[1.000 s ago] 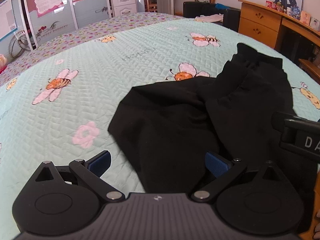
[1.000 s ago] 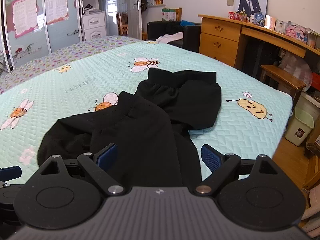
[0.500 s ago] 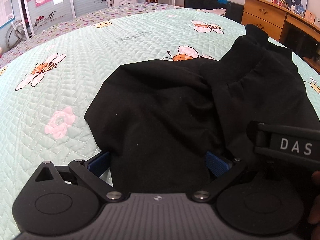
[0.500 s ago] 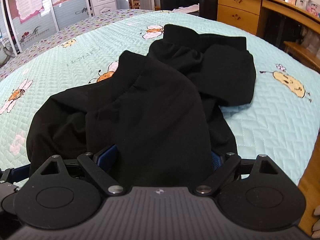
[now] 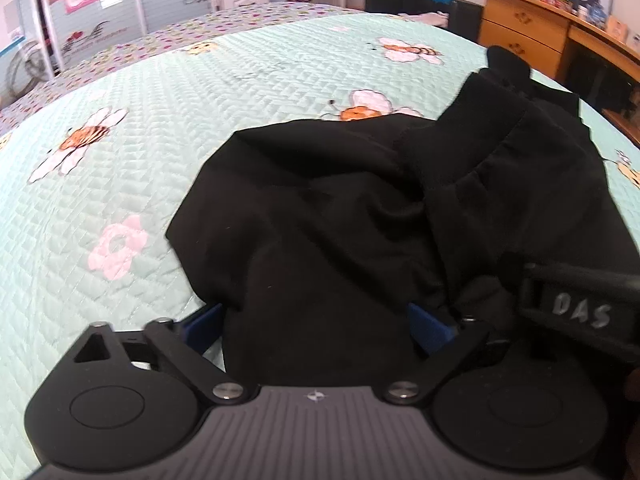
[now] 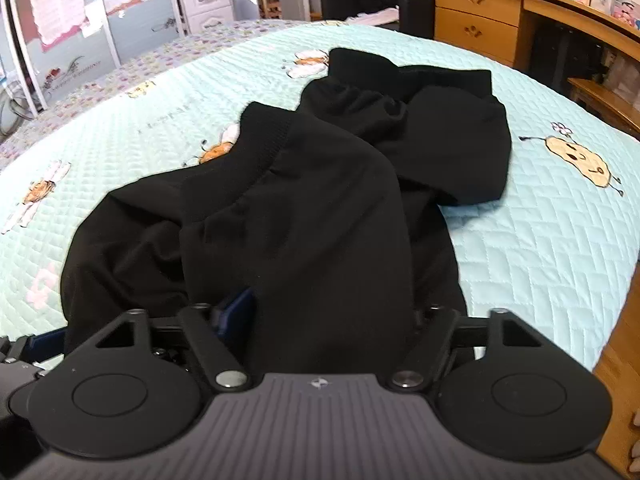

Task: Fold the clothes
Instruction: 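Close both grippers on the black trousers and lift them off the bedspread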

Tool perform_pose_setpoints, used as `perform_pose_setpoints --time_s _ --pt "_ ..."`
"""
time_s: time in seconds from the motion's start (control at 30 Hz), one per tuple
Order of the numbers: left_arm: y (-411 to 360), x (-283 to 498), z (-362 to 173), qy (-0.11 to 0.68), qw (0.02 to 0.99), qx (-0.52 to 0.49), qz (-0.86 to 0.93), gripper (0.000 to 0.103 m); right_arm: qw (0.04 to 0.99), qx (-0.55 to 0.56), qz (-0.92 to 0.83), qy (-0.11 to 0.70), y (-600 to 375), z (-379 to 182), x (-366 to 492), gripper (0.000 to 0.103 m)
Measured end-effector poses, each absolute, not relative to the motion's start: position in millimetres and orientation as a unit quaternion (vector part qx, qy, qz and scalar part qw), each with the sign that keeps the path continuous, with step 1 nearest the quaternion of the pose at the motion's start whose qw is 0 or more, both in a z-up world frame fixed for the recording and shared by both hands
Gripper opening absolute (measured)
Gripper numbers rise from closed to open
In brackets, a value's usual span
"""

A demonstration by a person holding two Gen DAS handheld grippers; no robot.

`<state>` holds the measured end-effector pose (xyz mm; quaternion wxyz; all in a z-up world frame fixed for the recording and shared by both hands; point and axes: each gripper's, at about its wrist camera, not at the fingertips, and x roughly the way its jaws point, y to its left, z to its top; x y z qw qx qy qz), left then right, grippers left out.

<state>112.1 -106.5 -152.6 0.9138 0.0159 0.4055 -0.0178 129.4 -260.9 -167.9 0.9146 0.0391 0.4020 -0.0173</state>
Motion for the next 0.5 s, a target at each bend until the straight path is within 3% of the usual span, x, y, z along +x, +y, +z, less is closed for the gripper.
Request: perform_pose_setpoints --time_s 0.03,0.1,0.27,0.33,0.37,0.47,0.5 --pt "-107.6 112.1 -151.3 0.405 0.914 0.019 -0.022 0.083 0.913 0.034 -0.018 0.405 -260.7 -168.5 130.9 0.062" --pt "-112.7 110.5 -148.2 0.403 0.914 0.029 -0.032 0.058 0.911 0.035 -0.022 0.409 -261.8 -168.4 132.3 0.059" --pt "-119.7 106.5 -146.7 0.403 0.913 0.04 -0.044 0.048 0.904 0.07 -0.021 0.42 -270.9 -168.4 133.1 0.056" --pt "-119.4 105.5 -143.8 0.406 0.912 0.032 -0.054 0.036 0.902 0.08 -0.017 0.424 -273.8 -169.5 133.3 0.056" --pt "-117.8 105.1 -142.7 0.406 0.911 0.027 -0.062 0.025 0.902 0.081 -0.016 0.424 -274.2 -169.7 133.0 0.056" --pt "-114.8 102.7 -137.1 0.403 0.912 0.015 -0.076 0.015 0.905 0.084 -0.013 0.417 -272.4 -167.1 128.5 0.039" --pt "-112.5 102.1 -134.0 0.4 0.913 0.007 -0.081 0.013 0.905 0.093 -0.009 0.414 -273.1 -164.6 126.6 0.027"
